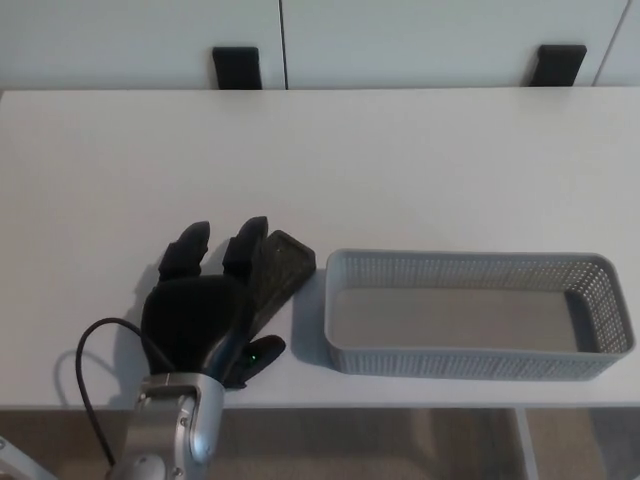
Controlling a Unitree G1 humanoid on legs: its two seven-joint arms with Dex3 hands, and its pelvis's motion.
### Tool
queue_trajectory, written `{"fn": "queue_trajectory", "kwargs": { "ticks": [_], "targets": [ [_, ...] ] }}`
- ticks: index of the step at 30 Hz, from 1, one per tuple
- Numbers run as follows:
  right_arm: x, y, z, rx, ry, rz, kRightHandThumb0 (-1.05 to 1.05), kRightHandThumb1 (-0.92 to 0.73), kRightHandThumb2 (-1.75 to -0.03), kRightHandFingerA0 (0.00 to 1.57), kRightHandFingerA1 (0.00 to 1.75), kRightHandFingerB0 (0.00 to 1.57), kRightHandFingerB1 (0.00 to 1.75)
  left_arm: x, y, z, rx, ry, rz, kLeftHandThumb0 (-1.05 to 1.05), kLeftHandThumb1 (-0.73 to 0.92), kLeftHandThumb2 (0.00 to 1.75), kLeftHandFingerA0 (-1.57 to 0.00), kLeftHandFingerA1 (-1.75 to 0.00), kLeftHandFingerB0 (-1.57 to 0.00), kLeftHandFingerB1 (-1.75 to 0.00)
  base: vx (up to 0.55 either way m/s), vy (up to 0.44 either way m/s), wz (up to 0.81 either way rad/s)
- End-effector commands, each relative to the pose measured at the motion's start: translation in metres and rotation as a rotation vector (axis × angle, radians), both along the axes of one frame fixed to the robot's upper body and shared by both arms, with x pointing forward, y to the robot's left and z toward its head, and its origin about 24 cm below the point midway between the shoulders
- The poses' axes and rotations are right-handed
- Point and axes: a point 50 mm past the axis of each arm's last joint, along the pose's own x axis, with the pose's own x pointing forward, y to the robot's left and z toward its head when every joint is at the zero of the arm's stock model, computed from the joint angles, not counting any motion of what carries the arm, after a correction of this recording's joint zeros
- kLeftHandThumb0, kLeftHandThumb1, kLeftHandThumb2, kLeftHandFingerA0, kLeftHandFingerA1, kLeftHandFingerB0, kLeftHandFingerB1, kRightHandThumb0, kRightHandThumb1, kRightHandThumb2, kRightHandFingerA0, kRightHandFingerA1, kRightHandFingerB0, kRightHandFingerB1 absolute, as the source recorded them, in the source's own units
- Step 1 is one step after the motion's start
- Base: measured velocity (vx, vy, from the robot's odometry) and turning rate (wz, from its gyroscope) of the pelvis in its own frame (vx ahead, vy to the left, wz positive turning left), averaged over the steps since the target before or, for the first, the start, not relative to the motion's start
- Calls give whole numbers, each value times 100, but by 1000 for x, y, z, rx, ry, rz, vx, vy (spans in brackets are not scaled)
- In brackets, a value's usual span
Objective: The robot walks towards a desk on which an eraser is kept on the left hand side and a container is kept on the right hand side. The robot picks up the eraser using its left hand and places it in the container.
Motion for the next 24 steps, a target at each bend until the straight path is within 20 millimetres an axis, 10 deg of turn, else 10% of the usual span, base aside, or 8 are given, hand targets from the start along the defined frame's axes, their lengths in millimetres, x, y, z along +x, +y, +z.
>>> {"fn": "queue_trajectory", "kwargs": {
  "ticks": [1, 7, 8, 11, 12, 14, 17, 24],
  "targets": [
    [-1, -3, 1, 1, -2, -20, -24, -48, -54, 74, 74, 46, 52, 1, 13, -5, 9, 23, 56, -64, 44, 80, -1, -26, -3, -20, 0, 0, 0],
    [-2, -2, 1, 0, -11, -10, -30, -40, -70, 71, 77, 45, 60, 8, 17, -5, -18, 102, 97, -66, 48, 85, -7, -46, 0, -24, 0, 0, 0],
    [-2, -3, 2, -4, -10, -4, -25, -48, -54, 72, 73, 46, 54, 12, 19, -4, -13, 143, 101, -63, 69, 60, -31, -39, -6, -24, 0, 0, 0],
    [-1, -2, 1, -9, -8, 4, -26, -47, -54, 72, 71, 48, 52, 18, 24, 0, -103, 213, 51, -39, 82, 65, -95, -100, -15, -27, 0, 0, 0],
    [0, -3, 0, -8, -6, 4, -25, -48, -54, 70, 70, 47, 53, 21, 26, 1, -129, 268, 37, -25, 65, 108, -104, -93, -14, -48, 0, 0, 0],
    [1, -3, 1, -7, -8, 3, -25, -48, -54, 70, 70, 47, 53, 25, 30, 1, -136, 355, 5, -28, 87, 67, -117, -69, -40, -35, 0, 0, 0],
    [4, -3, 1, -7, -13, 6, -27, -47, -53, 75, 72, 48, 53, 31, 32, 6, -158, 402, -23, -26, 81, 63, -109, -97, -83, -49, 0, 0, 0],
    [4, -2, 1, 22, -16, -19, -23, -48, -54, 67, 70, 47, 52, 30, 33, 4, -140, 405, -21, -24, 80, 68, -102, -116, -86, -64, 0, 0, 0]
  ]
}}
